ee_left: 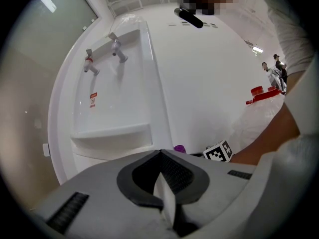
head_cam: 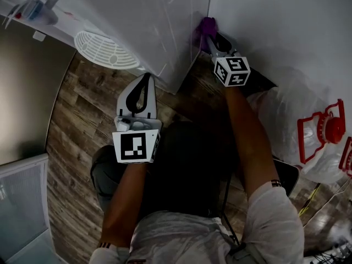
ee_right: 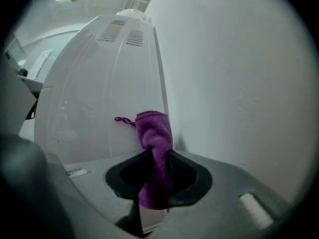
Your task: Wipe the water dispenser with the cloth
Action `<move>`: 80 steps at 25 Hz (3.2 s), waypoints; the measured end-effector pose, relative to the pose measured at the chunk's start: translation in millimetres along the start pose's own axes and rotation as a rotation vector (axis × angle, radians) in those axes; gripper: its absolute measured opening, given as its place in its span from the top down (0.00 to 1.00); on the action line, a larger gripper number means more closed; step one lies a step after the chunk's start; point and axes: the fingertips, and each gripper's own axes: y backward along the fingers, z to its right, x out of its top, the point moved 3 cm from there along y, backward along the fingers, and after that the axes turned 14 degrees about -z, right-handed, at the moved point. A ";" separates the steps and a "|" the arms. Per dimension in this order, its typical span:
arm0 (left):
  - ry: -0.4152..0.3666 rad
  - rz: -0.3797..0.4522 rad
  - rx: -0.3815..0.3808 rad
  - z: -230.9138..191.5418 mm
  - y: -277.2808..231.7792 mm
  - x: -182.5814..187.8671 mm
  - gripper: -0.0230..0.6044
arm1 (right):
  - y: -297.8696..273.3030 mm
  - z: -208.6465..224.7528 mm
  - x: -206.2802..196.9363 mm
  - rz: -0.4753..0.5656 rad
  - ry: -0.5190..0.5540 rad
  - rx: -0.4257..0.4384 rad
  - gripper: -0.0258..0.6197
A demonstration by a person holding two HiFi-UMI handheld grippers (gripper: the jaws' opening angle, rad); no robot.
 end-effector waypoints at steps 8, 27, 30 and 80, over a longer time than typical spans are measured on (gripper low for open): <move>-0.003 -0.021 -0.003 9.9 -5.8 -20.9 0.97 | 30.4 -21.4 15.7 0.098 0.024 0.085 0.82; 0.095 -0.170 -0.068 29.8 -32.8 -114.3 0.97 | 94.0 -144.3 -26.4 0.170 0.070 0.367 0.81; 0.122 -0.183 -0.057 28.4 -37.1 -122.7 0.97 | 93.3 -152.4 -35.2 0.160 0.077 0.389 0.81; 0.059 -0.198 -0.089 19.3 -48.7 -135.6 0.97 | -17.5 2.3 -85.5 0.028 -0.127 -0.052 0.83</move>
